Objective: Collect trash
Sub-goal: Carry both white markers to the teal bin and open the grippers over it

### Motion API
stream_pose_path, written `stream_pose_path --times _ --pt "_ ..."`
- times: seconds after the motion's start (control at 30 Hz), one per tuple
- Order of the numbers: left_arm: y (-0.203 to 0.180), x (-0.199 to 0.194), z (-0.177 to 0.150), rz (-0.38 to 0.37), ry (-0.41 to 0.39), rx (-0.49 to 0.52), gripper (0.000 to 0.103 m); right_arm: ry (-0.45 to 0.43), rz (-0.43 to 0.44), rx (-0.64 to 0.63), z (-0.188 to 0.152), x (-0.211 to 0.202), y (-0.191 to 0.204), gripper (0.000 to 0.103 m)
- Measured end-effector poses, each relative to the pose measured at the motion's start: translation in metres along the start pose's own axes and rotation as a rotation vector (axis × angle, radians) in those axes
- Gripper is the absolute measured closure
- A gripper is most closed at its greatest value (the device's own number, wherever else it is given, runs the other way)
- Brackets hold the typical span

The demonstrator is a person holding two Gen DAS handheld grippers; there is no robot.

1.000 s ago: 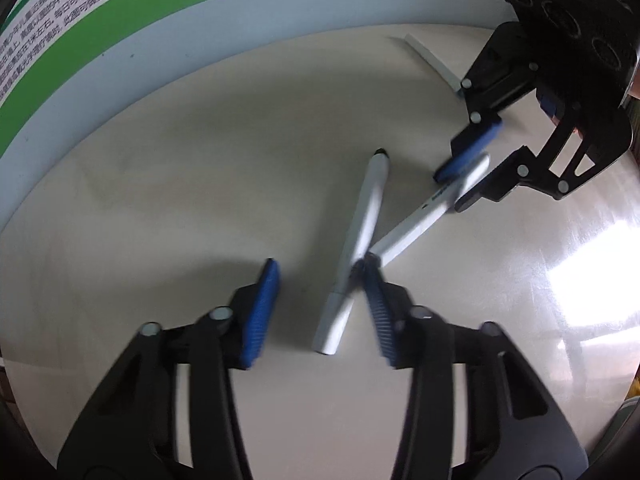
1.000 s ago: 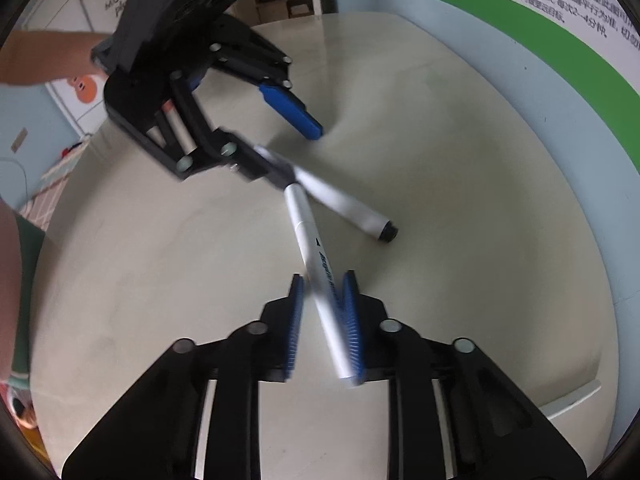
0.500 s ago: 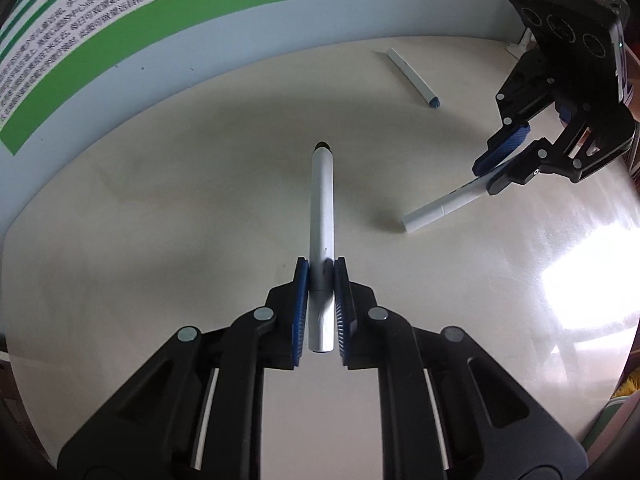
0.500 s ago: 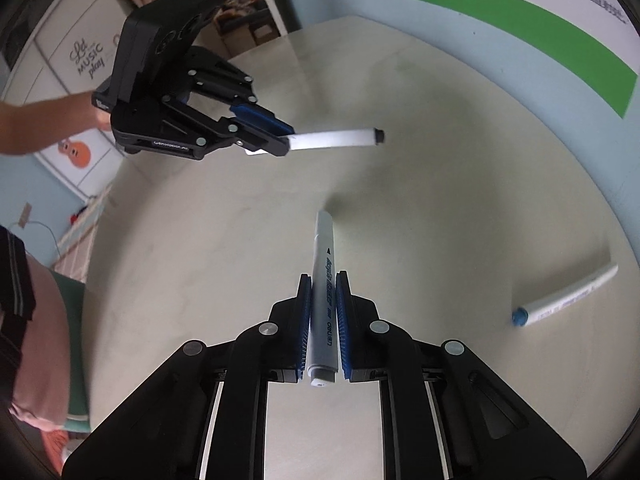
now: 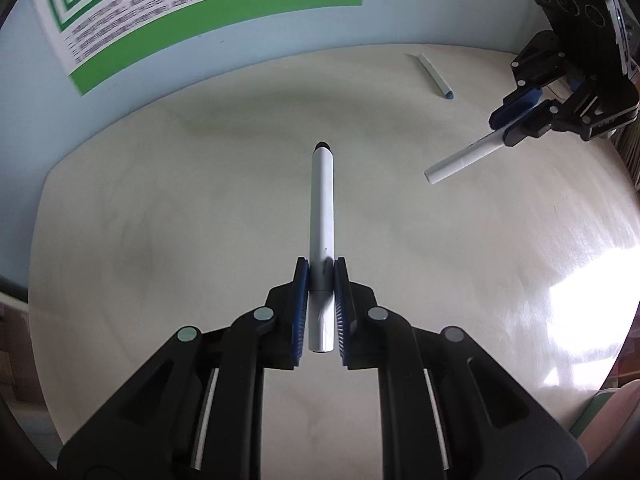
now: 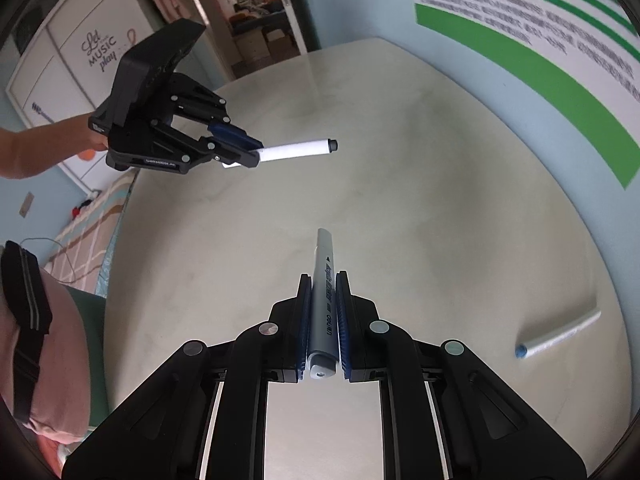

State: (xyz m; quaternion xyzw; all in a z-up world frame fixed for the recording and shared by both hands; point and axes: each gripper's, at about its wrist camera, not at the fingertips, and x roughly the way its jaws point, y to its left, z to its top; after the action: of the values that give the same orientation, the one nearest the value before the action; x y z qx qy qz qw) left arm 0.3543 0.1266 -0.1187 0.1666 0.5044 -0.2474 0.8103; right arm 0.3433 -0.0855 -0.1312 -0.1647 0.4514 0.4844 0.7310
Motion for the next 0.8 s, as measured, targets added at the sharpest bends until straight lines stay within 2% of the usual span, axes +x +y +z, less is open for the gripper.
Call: stream_pose_path --times 0.23,0.5,0.63,0.8 --pt "0.021 -0.034 -0.04 0.071 0.0 -0.088 0.092 0.027 0.064 -0.121 0.046 0.02 0.048 0.09" --pt "0.055 -0.093 -0.12 0.179 -0.01 -0.228 0.092 0.081 0.173 -0.276 0.099 0.067 0.119 0.09" --pt "0.072 -0.121 -0.175 0.232 -0.013 -0.336 0.092 0.111 0.238 -0.375 0.131 0.099 0.171 0.09" --pt "0.086 -0.161 -0.264 0.304 -0.006 -0.491 0.092 0.152 0.318 -0.505 0.169 0.141 0.246 0.09"
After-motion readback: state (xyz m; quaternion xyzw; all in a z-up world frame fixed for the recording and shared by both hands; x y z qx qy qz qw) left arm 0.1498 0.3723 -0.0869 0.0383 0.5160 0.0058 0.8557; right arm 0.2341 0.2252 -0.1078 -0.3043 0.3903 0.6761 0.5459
